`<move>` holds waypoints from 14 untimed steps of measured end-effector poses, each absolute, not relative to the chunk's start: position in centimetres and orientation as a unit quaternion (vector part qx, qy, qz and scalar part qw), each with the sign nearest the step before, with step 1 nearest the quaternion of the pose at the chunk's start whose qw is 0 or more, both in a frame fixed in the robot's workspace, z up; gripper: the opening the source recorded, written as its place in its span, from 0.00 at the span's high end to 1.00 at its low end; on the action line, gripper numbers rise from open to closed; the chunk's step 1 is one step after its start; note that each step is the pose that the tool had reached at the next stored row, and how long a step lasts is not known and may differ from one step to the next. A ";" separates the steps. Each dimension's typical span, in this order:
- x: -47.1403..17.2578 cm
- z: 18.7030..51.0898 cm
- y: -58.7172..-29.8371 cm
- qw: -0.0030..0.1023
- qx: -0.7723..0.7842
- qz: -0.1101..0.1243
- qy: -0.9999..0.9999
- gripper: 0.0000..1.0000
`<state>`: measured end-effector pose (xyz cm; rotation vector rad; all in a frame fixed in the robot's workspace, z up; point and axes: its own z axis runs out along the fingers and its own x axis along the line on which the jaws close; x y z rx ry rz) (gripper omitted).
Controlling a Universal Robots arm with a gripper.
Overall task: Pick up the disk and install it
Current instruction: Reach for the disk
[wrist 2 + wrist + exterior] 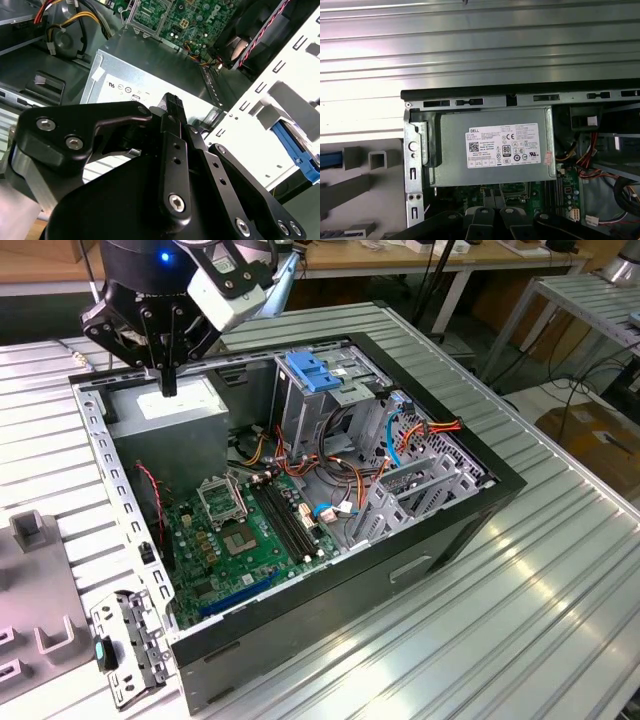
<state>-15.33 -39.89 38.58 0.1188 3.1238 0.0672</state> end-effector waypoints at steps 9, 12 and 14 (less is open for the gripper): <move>-15.6 38.4 -39.9 0.006 0.038 0.021 0.999 0.89; -15.6 38.4 -39.9 0.006 0.038 0.021 0.999 0.89; -15.7 38.4 -39.9 0.005 0.038 0.021 0.999 0.89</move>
